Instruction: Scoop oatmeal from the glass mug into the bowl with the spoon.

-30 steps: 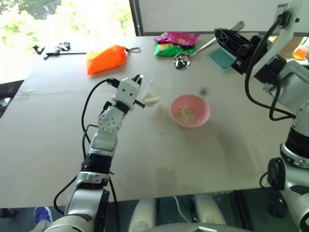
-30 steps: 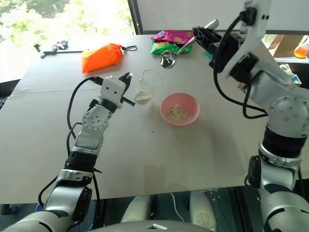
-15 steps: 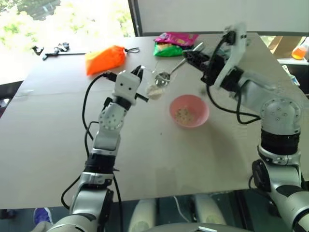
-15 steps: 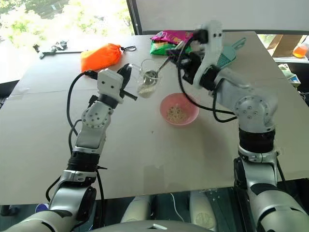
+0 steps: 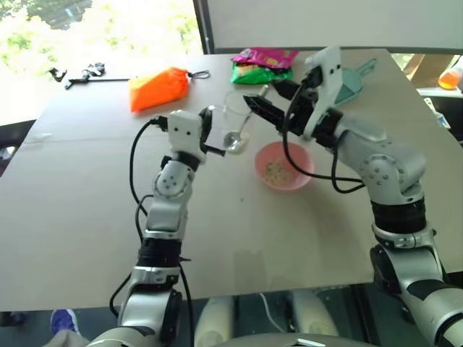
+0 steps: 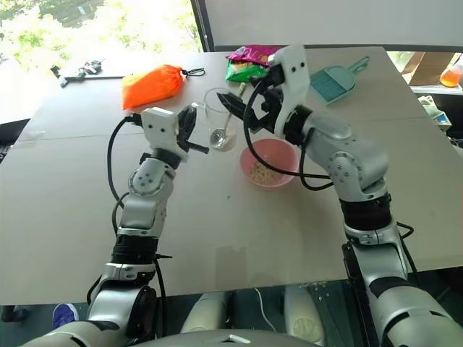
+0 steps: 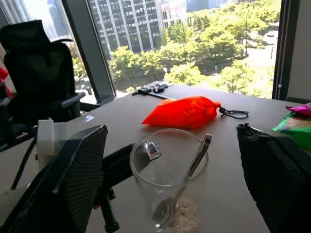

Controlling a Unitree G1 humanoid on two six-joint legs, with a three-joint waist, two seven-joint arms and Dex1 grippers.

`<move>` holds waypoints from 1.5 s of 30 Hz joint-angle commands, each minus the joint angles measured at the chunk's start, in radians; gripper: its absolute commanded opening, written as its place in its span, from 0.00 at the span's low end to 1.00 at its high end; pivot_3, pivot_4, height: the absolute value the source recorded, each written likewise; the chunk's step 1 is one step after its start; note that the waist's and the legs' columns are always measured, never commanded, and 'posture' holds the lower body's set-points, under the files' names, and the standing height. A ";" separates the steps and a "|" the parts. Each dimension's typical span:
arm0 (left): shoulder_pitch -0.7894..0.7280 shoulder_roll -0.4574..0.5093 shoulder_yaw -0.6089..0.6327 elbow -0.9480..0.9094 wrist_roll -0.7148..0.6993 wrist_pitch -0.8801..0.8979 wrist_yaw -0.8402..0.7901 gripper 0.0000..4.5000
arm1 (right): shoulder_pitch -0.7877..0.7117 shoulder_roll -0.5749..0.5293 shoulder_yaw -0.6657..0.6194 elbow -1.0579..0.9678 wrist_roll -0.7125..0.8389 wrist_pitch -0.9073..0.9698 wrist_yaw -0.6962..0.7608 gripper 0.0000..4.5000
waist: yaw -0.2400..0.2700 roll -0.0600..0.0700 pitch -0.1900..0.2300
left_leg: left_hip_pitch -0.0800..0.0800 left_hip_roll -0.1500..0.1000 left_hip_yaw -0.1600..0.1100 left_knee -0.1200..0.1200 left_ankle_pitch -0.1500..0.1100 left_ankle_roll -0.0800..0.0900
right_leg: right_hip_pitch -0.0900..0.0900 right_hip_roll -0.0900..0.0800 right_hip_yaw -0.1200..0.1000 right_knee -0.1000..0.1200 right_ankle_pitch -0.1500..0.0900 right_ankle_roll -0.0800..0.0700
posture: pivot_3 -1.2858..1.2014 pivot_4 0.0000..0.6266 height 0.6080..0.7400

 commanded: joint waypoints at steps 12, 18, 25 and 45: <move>0.081 -0.012 0.144 0.075 -0.162 -0.120 -0.062 0.00 | 0.750 -0.364 -0.197 -0.305 -0.249 -0.252 0.165 0.91 | 0.028 -0.001 0.000 | 0.001 0.000 0.001 0.000 0.000 0.001 | 0.002 0.000 0.000 -0.001 0.000 0.000 | 0.52 0.24 1.00; 0.068 -0.008 0.128 0.147 -0.166 -0.152 -0.116 0.00 | 0.869 -0.328 -0.242 -0.225 -0.321 -0.418 0.200 0.91 | 0.025 -0.001 -0.001 | 0.009 0.000 0.003 0.001 -0.002 0.004 | 0.008 0.000 0.002 0.000 0.000 0.000 | 0.52 0.24 1.00; 0.096 0.007 0.111 0.191 -0.142 -0.207 -0.154 0.29 | 0.842 -0.302 -0.219 -0.185 -0.345 -0.449 0.199 0.92 | 0.028 -0.001 0.000 | 0.018 0.000 0.002 -0.002 -0.003 0.005 | 0.017 0.001 0.002 -0.002 0.000 0.000 | 0.52 0.24 1.00; 0.243 0.054 0.130 0.026 -0.157 -0.149 -0.136 0.99 | 0.814 -0.293 -0.186 -0.151 -0.361 -0.475 0.276 0.92 | 0.029 -0.001 0.000 | 0.019 0.001 0.002 -0.003 -0.003 0.005 | 0.018 0.001 0.002 -0.003 0.000 0.000 | 0.52 0.24 1.00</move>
